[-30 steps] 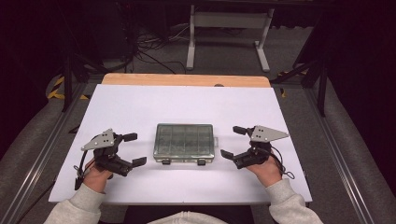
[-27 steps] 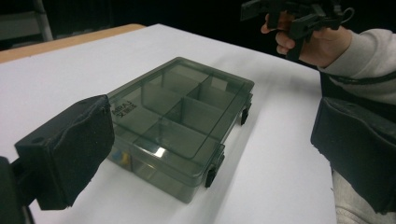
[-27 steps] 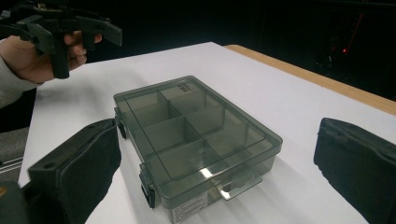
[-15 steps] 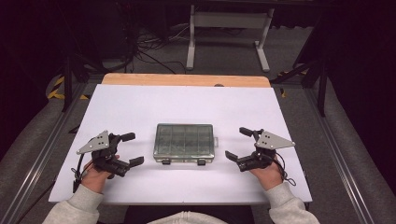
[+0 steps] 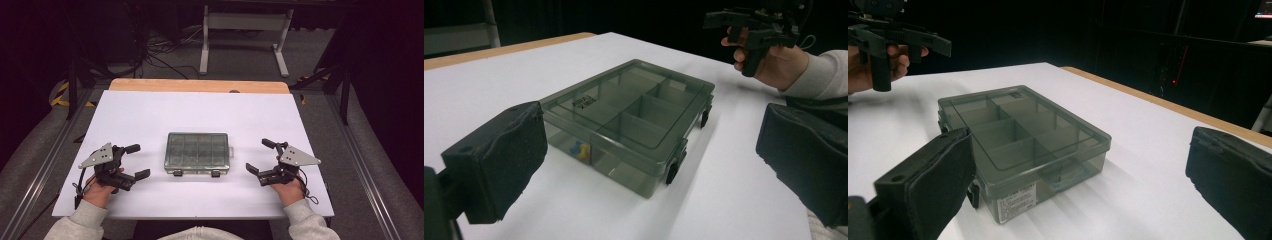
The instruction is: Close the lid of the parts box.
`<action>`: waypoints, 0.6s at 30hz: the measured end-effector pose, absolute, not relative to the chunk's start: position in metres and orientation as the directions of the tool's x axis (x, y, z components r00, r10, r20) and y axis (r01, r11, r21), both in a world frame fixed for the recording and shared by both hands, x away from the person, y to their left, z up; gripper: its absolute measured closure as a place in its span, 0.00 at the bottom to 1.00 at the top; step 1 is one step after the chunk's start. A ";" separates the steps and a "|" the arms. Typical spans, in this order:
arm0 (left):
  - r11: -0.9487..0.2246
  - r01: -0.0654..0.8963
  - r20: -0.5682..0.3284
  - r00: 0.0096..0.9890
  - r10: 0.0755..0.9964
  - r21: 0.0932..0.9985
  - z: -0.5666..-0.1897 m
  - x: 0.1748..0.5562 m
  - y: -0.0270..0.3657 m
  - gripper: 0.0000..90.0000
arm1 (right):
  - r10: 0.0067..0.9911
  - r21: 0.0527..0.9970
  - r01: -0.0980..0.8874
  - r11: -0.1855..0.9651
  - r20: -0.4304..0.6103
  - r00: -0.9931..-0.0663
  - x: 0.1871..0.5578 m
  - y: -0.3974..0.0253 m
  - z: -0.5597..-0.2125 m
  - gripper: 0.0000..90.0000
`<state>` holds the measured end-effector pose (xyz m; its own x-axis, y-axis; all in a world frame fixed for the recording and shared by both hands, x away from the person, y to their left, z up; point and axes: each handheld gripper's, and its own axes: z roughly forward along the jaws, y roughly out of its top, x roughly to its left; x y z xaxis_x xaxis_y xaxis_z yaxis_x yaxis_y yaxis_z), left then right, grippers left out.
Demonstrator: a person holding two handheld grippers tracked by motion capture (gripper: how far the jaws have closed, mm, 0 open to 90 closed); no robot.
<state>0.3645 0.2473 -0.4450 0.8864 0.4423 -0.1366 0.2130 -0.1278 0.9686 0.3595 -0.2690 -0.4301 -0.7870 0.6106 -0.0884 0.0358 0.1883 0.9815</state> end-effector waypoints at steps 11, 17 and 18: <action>-0.121 0.218 -0.140 0.879 0.456 0.968 -0.453 0.364 0.253 0.01 | 0.616 0.981 0.034 0.190 -0.092 -0.782 0.357 -0.274 -0.441 0.00; -0.155 0.220 -0.126 0.877 0.464 0.963 -0.457 0.366 0.250 0.00 | 0.641 0.983 0.059 0.175 -0.068 -0.764 0.359 -0.277 -0.445 0.00; -0.153 0.222 -0.128 0.876 0.466 0.963 -0.458 0.367 0.250 0.00 | 0.639 0.982 0.054 0.179 -0.074 -0.765 0.359 -0.277 -0.445 0.00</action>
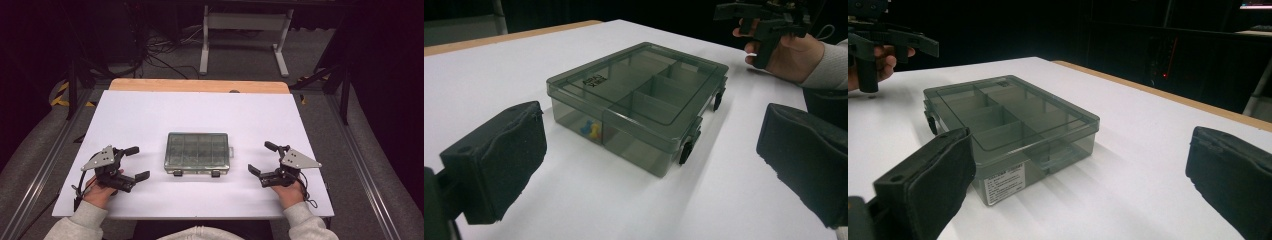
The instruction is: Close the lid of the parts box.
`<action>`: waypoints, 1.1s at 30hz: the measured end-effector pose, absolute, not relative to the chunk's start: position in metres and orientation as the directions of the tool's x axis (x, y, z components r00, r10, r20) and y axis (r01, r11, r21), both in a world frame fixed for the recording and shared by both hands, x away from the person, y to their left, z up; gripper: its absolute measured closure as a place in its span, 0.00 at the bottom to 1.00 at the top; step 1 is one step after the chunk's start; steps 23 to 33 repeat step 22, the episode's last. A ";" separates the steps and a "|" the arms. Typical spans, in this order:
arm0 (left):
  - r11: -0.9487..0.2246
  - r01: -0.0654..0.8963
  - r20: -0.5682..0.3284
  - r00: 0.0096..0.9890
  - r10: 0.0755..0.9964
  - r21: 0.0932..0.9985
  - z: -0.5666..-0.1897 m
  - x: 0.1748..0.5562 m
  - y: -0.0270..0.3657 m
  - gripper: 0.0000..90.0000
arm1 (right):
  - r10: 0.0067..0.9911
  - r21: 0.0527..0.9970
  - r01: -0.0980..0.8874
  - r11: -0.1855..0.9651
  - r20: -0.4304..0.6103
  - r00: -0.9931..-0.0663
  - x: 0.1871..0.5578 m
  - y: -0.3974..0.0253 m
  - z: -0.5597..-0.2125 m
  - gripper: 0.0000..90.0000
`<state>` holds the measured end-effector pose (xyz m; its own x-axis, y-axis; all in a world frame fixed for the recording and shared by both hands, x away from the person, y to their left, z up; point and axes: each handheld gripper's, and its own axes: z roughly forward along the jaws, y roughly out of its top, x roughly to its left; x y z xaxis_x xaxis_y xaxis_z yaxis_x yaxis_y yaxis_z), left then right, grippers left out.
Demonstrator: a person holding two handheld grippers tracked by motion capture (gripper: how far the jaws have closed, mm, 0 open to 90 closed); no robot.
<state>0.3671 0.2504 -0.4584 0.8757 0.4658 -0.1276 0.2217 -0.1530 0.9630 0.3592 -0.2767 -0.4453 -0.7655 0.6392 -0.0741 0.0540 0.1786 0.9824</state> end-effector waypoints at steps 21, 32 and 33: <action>-0.105 0.234 -0.156 0.860 0.485 0.966 -0.459 0.371 0.256 0.01 | 0.631 0.977 0.081 0.199 -0.065 -0.773 0.362 -0.273 -0.449 0.00; -0.105 0.234 -0.156 0.860 0.485 0.966 -0.459 0.371 0.256 0.01 | 0.631 0.977 0.081 0.199 -0.065 -0.773 0.362 -0.273 -0.449 0.00; -0.105 0.234 -0.156 0.860 0.485 0.966 -0.459 0.371 0.256 0.01 | 0.631 0.977 0.081 0.199 -0.065 -0.773 0.362 -0.273 -0.449 0.00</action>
